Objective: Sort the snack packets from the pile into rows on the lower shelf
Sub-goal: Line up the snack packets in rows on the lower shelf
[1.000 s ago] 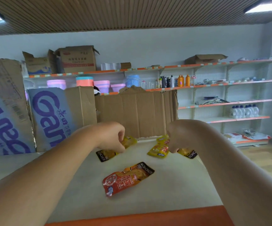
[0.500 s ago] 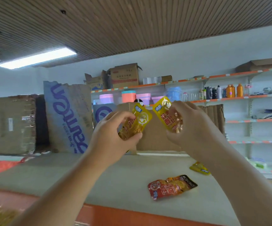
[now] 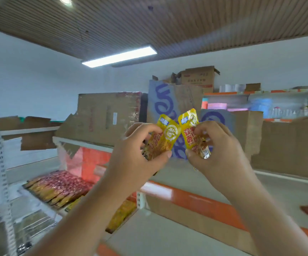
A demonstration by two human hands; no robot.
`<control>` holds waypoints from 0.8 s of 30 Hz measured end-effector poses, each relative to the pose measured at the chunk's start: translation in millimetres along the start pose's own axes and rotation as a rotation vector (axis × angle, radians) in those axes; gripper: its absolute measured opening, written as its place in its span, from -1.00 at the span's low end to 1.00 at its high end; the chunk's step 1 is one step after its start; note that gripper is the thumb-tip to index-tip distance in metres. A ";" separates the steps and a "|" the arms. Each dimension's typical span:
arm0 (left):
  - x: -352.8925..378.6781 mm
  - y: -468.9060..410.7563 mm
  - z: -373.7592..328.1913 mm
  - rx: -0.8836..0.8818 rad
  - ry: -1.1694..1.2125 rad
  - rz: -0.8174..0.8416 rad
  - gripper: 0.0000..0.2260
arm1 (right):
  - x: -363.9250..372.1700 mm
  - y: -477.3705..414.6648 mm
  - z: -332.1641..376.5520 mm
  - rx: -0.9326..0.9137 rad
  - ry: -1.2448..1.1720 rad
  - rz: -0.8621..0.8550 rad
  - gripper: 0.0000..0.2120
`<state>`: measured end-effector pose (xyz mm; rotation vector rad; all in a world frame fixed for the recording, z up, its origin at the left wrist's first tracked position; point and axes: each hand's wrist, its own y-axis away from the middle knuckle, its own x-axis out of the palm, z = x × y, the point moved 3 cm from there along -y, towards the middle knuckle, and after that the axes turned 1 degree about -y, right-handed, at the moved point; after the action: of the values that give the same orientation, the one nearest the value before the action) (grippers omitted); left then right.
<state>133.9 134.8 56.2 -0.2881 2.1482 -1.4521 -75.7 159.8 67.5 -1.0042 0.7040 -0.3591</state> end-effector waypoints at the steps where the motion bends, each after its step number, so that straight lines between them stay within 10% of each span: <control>1: -19.5 6.4 12.3 -0.009 -0.022 -0.008 -0.63 | 21.4 -0.4 12.4 -0.010 -0.029 0.018 -0.61; 13: -214.9 84.4 156.6 -0.271 -0.263 -0.080 -0.59 | 251.9 8.9 127.1 -0.043 -0.276 0.180 -0.61; 24: -219.3 109.7 278.9 -0.418 -0.401 -0.042 -0.56 | 407.0 18.4 106.6 0.047 -0.394 0.255 -0.62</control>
<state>478.9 55.6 -56.3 -0.7140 2.0909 -0.8579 292.9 2.7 -62.3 -0.8933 0.4551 0.0460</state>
